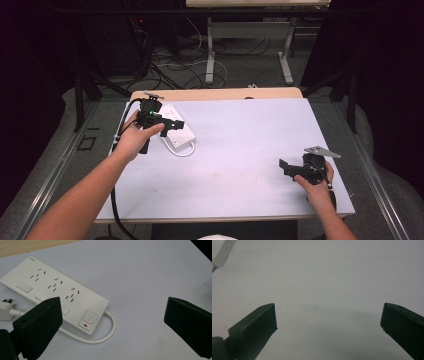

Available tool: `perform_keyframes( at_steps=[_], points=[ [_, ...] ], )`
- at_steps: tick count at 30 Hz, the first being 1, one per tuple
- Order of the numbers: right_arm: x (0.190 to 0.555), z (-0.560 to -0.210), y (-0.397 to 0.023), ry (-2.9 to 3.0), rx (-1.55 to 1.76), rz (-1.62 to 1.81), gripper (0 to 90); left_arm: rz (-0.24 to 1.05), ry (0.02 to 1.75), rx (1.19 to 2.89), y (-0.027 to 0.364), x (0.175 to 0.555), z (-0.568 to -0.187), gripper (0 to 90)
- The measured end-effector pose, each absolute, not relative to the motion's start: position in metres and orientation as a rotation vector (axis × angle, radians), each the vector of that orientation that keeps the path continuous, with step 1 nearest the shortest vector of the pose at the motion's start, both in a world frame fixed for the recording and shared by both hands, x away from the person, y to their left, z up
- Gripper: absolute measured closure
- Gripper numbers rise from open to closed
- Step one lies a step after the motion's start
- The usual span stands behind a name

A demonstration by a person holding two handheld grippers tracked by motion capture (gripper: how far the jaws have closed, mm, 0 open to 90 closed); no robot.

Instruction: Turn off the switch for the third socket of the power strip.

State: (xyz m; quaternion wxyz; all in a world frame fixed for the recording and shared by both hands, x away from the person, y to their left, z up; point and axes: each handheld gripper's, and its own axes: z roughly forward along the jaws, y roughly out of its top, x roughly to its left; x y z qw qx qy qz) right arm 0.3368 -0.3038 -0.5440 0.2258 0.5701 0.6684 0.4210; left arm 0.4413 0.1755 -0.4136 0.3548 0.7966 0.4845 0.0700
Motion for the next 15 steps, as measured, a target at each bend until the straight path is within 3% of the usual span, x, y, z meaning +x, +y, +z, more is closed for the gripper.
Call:
perform_keyframes(
  at_steps=[15],
  points=[
    [0.337, -0.545, -0.304, 1.846, 1.570, 1.150, 0.0, 0.254, 1.200, 2.045, 0.191, 0.407, -0.420, 2.8]
  ],
)
